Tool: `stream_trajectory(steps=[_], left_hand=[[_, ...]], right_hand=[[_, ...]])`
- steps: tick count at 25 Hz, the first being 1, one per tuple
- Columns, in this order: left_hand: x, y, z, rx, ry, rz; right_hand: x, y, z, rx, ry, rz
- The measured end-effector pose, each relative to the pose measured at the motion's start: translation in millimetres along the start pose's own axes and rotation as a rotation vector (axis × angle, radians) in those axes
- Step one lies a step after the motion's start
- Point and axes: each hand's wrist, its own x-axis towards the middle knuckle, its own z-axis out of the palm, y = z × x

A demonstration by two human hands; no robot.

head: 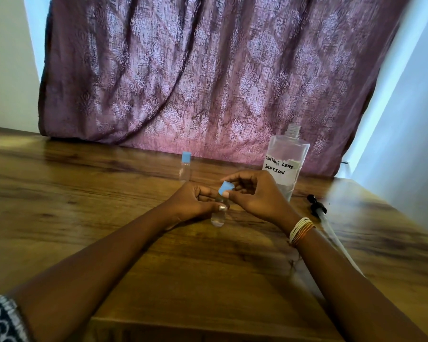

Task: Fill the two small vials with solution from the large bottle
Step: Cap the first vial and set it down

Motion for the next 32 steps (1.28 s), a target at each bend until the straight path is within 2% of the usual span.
stream_trajectory(steps=[4, 7, 8, 10, 11, 13, 15, 18, 20, 23, 25, 29, 32], left_hand=[[-2, 3, 1, 0.020, 0.046, -0.017], [-4, 5, 1, 0.040, 0.045, 0.001], [-4, 6, 1, 0.039, 0.041, 0.011], [-4, 5, 3, 0.028, 0.037, 0.006], [-3, 4, 2, 0.029, 0.035, -0.002], [-1, 3, 2, 0.042, 0.029, -0.011], [-2, 4, 2, 0.049, 0.031, 0.000], [-3, 4, 2, 0.044, 0.039, 0.002], [-2, 2, 1, 0.047, 0.036, 0.005], [-1, 1, 2, 0.052, 0.045, -0.004], [-1, 1, 2, 0.055, 0.053, -0.010], [0, 1, 1, 0.063, 0.047, -0.020], [0, 0, 1, 0.060, 0.045, -0.011]], right_hand=[[-2, -2, 10, -0.070, 0.078, -0.002], [-5, -3, 15, -0.240, 0.136, 0.035], [-6, -5, 14, -0.222, 0.115, 0.060], [-4, -9, 6, 0.012, -0.003, 0.091], [-2, -9, 0, 0.143, -0.075, 0.068], [-1, -8, -10, 0.236, -0.166, 0.000], [-1, -9, -7, 0.189, -0.135, -0.003], [-2, -8, 4, 0.109, 0.023, 0.081], [-2, -5, 4, 0.173, -0.037, 0.124], [1, 0, -7, 0.402, -0.189, 0.144], [1, 0, -8, 0.381, -0.169, 0.158], [-1, 0, 4, 0.203, 0.006, 0.195], [0, -1, 0, 0.331, -0.092, 0.185]])
